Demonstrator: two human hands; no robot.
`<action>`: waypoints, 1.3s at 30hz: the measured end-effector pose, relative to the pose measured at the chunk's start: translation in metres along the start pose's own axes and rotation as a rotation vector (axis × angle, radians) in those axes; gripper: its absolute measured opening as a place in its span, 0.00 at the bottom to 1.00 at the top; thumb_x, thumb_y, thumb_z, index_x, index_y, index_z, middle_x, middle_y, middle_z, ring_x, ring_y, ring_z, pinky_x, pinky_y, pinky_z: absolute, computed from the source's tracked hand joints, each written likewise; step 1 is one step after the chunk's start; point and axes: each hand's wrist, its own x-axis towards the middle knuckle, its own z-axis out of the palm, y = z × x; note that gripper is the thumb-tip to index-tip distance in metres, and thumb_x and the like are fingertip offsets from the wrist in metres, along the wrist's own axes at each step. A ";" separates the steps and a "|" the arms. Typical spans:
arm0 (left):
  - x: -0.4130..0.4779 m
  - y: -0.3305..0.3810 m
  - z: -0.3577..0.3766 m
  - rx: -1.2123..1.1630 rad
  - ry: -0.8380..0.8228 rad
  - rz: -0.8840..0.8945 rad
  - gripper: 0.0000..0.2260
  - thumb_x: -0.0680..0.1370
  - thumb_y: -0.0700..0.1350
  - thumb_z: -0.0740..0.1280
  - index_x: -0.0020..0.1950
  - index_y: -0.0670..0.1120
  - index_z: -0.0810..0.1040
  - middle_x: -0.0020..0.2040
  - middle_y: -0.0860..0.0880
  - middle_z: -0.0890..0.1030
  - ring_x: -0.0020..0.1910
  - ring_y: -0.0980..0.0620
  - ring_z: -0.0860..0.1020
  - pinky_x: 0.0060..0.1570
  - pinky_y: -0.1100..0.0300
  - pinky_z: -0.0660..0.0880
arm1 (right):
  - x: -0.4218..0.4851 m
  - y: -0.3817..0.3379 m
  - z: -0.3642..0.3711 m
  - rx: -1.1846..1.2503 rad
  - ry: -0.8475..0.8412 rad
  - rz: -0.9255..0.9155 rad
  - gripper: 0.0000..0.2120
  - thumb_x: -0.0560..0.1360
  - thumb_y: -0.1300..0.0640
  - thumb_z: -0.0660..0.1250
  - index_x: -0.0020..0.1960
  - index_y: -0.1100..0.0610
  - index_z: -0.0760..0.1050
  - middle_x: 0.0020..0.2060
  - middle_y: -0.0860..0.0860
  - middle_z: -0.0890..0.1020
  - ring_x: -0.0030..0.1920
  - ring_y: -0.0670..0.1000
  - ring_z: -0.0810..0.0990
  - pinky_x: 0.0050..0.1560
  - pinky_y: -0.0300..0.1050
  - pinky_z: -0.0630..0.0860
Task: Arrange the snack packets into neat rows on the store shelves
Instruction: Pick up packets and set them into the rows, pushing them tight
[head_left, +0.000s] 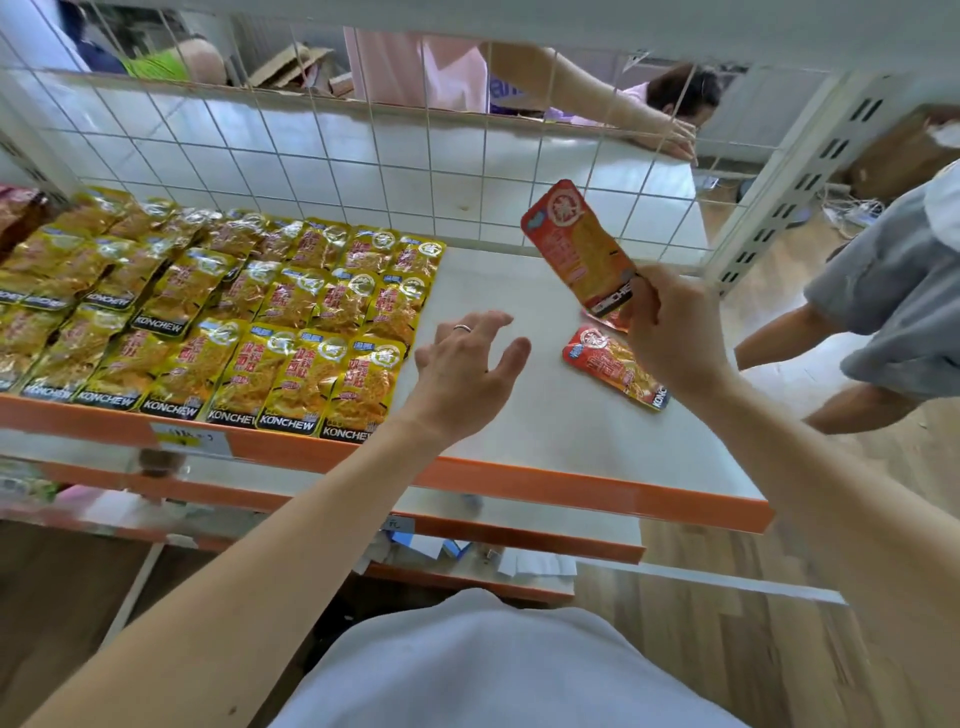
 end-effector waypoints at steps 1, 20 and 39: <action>0.001 0.004 0.001 -0.109 -0.015 -0.014 0.21 0.83 0.57 0.60 0.73 0.49 0.72 0.71 0.52 0.74 0.73 0.50 0.66 0.69 0.49 0.61 | -0.009 -0.010 0.001 0.111 -0.041 0.079 0.12 0.77 0.62 0.58 0.46 0.63 0.80 0.33 0.55 0.82 0.33 0.58 0.79 0.34 0.50 0.74; -0.018 -0.016 0.002 -0.891 0.199 -0.372 0.03 0.80 0.39 0.68 0.51 0.45 0.82 0.47 0.46 0.85 0.48 0.49 0.85 0.49 0.56 0.82 | -0.043 0.013 0.005 -0.272 -0.444 0.299 0.13 0.78 0.57 0.68 0.62 0.56 0.79 0.65 0.56 0.76 0.66 0.61 0.67 0.65 0.57 0.68; -0.063 -0.055 -0.060 -0.883 0.406 -0.383 0.05 0.81 0.39 0.68 0.48 0.47 0.80 0.44 0.49 0.85 0.46 0.51 0.84 0.48 0.57 0.81 | -0.008 -0.098 -0.001 0.653 -0.459 0.649 0.10 0.73 0.64 0.74 0.52 0.55 0.78 0.43 0.51 0.85 0.38 0.50 0.85 0.41 0.44 0.82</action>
